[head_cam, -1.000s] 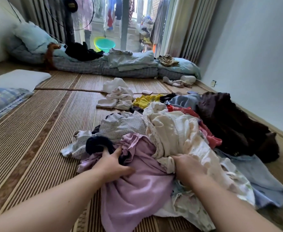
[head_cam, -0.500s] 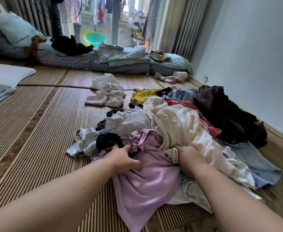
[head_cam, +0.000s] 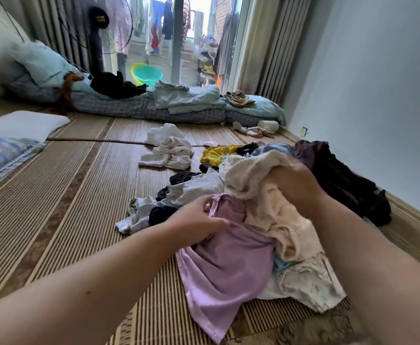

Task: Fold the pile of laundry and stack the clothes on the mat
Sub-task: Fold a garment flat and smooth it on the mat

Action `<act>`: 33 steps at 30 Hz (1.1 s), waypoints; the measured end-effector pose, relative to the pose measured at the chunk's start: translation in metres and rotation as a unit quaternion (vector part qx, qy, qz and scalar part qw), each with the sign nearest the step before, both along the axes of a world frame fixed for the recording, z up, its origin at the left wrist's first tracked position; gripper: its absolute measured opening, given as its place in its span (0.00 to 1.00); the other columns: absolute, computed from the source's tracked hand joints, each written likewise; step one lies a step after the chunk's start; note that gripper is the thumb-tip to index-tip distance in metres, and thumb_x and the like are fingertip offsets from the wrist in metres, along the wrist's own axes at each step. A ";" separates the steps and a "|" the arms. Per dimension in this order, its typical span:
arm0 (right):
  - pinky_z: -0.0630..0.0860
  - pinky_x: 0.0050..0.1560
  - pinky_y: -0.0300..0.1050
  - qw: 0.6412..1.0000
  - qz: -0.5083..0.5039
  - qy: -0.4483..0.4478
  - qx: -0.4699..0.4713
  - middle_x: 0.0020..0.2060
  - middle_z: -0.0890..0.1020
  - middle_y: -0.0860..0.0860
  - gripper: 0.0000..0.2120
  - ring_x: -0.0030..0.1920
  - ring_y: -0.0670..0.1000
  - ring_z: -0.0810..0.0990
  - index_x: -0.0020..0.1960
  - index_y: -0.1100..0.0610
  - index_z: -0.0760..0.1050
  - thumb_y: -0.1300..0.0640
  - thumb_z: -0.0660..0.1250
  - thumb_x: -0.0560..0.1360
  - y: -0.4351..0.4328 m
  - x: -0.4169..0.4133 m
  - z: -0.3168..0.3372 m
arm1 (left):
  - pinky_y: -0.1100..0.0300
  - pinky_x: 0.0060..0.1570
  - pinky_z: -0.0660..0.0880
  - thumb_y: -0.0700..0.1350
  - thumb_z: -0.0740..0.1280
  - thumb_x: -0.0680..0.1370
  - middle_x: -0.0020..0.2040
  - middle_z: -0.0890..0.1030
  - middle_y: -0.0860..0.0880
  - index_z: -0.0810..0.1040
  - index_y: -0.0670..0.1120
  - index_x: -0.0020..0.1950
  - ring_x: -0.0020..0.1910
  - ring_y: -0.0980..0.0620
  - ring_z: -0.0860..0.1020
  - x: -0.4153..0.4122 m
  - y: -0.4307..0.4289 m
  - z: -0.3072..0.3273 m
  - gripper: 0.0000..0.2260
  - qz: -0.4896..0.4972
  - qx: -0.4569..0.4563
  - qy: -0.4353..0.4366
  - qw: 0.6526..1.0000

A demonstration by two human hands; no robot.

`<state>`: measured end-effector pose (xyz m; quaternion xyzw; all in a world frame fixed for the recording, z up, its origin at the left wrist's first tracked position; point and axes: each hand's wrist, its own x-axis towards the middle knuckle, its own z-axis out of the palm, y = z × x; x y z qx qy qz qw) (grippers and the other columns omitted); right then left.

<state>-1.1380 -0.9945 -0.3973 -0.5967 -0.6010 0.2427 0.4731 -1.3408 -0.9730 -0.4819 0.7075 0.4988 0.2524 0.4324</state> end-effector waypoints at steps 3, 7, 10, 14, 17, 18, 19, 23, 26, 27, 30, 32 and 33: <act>0.73 0.45 0.49 0.998 0.026 0.024 0.052 0.33 0.80 0.45 0.16 0.40 0.47 0.77 0.38 0.49 0.80 0.67 0.61 0.73 -0.008 -0.031 0.040 | 0.68 0.43 0.77 0.54 0.75 0.71 0.61 0.76 0.58 0.63 0.58 0.75 0.48 0.61 0.77 -0.012 -0.014 0.046 0.36 -0.002 0.081 -0.048 0.996; 0.79 0.51 0.53 0.991 0.075 0.033 0.103 0.38 0.84 0.43 0.16 0.46 0.51 0.83 0.38 0.37 0.81 0.57 0.65 0.75 -0.021 -0.080 0.075 | 0.50 0.54 0.80 0.49 0.75 0.68 0.54 0.84 0.50 0.79 0.49 0.60 0.51 0.50 0.83 -0.036 -0.033 0.091 0.21 -0.030 0.066 -0.170 0.983; 0.77 0.39 0.41 0.989 0.084 0.027 0.116 0.33 0.82 0.43 0.09 0.36 0.46 0.80 0.38 0.42 0.81 0.54 0.68 0.75 -0.030 -0.114 0.089 | 0.49 0.50 0.79 0.48 0.74 0.70 0.44 0.85 0.46 0.83 0.45 0.47 0.44 0.46 0.83 -0.063 -0.048 0.109 0.09 0.004 0.095 -0.152 0.984; 0.70 0.36 0.39 0.988 0.082 0.061 0.116 0.35 0.77 0.52 0.13 0.36 0.47 0.74 0.46 0.65 0.79 0.54 0.70 0.75 -0.030 -0.141 0.093 | 0.63 0.34 0.72 0.41 0.66 0.78 0.29 0.79 0.52 0.81 0.46 0.34 0.29 0.57 0.76 -0.113 -0.060 0.119 0.12 0.073 0.133 -0.085 0.985; 0.68 0.39 0.44 0.992 0.081 0.061 0.072 0.34 0.76 0.53 0.15 0.36 0.50 0.72 0.40 0.60 0.80 0.49 0.67 0.77 -0.028 -0.155 0.088 | 0.62 0.38 0.75 0.44 0.66 0.80 0.35 0.82 0.48 0.83 0.43 0.40 0.34 0.53 0.79 -0.154 -0.068 0.123 0.11 0.108 0.102 -0.103 0.984; 0.68 0.38 0.44 0.993 0.075 0.069 0.056 0.33 0.76 0.52 0.15 0.35 0.49 0.72 0.39 0.57 0.80 0.47 0.67 0.77 -0.027 -0.160 0.086 | 0.59 0.39 0.77 0.45 0.65 0.80 0.39 0.83 0.45 0.83 0.42 0.43 0.36 0.49 0.80 -0.167 -0.073 0.122 0.11 0.115 0.077 -0.131 0.982; 0.69 0.36 0.44 0.993 0.075 0.080 0.045 0.33 0.76 0.52 0.15 0.33 0.49 0.72 0.38 0.56 0.79 0.46 0.66 0.77 -0.026 -0.164 0.084 | 0.58 0.38 0.78 0.46 0.64 0.81 0.41 0.83 0.43 0.83 0.40 0.47 0.36 0.47 0.80 -0.178 -0.076 0.121 0.12 0.124 0.050 -0.162 0.978; 0.71 0.34 0.40 0.994 0.076 0.067 0.041 0.32 0.78 0.47 0.12 0.32 0.48 0.74 0.38 0.55 0.78 0.52 0.66 0.79 -0.021 -0.178 0.067 | 0.66 0.28 0.76 0.49 0.62 0.81 0.37 0.85 0.51 0.80 0.44 0.49 0.33 0.56 0.83 -0.205 -0.085 0.115 0.12 0.204 0.001 -0.211 0.956; 0.73 0.40 0.32 0.992 0.017 -0.058 0.113 0.39 0.79 0.45 0.06 0.38 0.44 0.77 0.51 0.53 0.79 0.53 0.68 0.77 -0.035 -0.199 0.035 | 0.63 0.29 0.74 0.51 0.60 0.83 0.42 0.84 0.48 0.79 0.39 0.57 0.39 0.50 0.82 -0.213 -0.090 0.110 0.16 0.266 0.005 -0.211 0.941; 0.74 0.42 0.32 0.985 0.018 -0.077 0.152 0.40 0.79 0.45 0.05 0.40 0.42 0.78 0.50 0.52 0.78 0.52 0.68 0.76 -0.046 -0.209 0.024 | 0.61 0.31 0.77 0.50 0.59 0.83 0.43 0.84 0.44 0.78 0.37 0.58 0.39 0.48 0.83 -0.212 -0.089 0.109 0.17 0.263 -0.031 -0.260 0.928; 0.73 0.39 0.30 0.983 0.148 -0.028 0.101 0.36 0.81 0.42 0.12 0.38 0.37 0.79 0.46 0.43 0.75 0.38 0.70 0.69 -0.082 -0.243 -0.001 | 0.50 0.42 0.80 0.49 0.57 0.84 0.46 0.81 0.37 0.78 0.36 0.53 0.40 0.42 0.81 -0.210 -0.089 0.108 0.18 0.229 -0.145 -0.343 0.899; 0.80 0.44 0.42 0.977 0.209 0.005 -0.040 0.43 0.83 0.44 0.27 0.43 0.42 0.82 0.56 0.43 0.75 0.33 0.72 0.60 -0.092 -0.263 -0.013 | 0.51 0.41 0.81 0.47 0.57 0.83 0.42 0.82 0.37 0.79 0.36 0.48 0.39 0.42 0.82 -0.206 -0.090 0.106 0.17 0.182 -0.175 -0.337 0.907; 0.81 0.47 0.50 0.976 0.205 -0.012 -0.067 0.45 0.83 0.46 0.27 0.46 0.47 0.82 0.57 0.46 0.75 0.38 0.73 0.61 -0.090 -0.268 -0.015 | 0.52 0.38 0.81 0.47 0.59 0.82 0.40 0.82 0.39 0.80 0.36 0.46 0.37 0.44 0.83 -0.203 -0.092 0.106 0.17 0.167 -0.172 -0.332 0.912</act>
